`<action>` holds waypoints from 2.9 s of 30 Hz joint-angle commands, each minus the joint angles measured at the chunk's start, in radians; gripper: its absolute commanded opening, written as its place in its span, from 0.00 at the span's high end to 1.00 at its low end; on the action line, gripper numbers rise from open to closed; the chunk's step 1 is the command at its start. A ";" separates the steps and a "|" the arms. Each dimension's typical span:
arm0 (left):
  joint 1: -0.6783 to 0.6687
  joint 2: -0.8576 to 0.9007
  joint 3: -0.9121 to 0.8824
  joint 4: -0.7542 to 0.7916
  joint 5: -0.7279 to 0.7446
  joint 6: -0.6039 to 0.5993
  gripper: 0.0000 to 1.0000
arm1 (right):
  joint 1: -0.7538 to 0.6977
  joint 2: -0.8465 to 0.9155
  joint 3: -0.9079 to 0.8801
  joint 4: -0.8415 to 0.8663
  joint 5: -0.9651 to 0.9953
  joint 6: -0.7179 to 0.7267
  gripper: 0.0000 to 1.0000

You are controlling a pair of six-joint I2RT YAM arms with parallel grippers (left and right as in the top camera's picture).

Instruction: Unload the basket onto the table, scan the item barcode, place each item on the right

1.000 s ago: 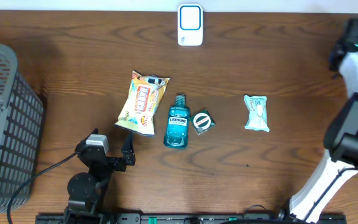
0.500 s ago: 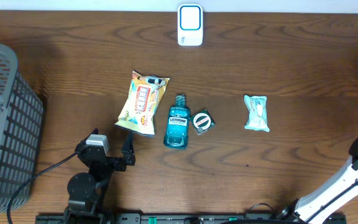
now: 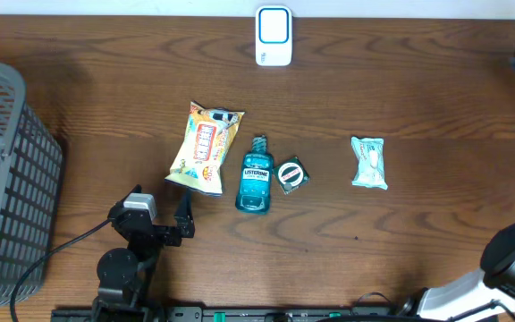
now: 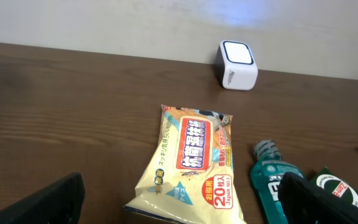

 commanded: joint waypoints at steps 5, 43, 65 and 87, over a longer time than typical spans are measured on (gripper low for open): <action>0.004 0.000 -0.016 -0.026 0.006 0.010 0.02 | 0.234 -0.021 -0.002 -0.174 -0.011 -0.005 0.01; 0.004 0.000 -0.016 -0.026 0.006 0.010 0.02 | 0.824 0.066 -0.645 0.073 0.794 -0.143 0.36; 0.004 0.000 -0.016 -0.026 0.006 0.010 0.02 | 0.719 -0.006 -0.431 -0.259 -0.267 -0.584 0.99; 0.004 0.000 -0.016 -0.026 0.006 0.010 0.02 | 0.671 -0.068 -0.430 -0.829 -1.014 -1.051 0.99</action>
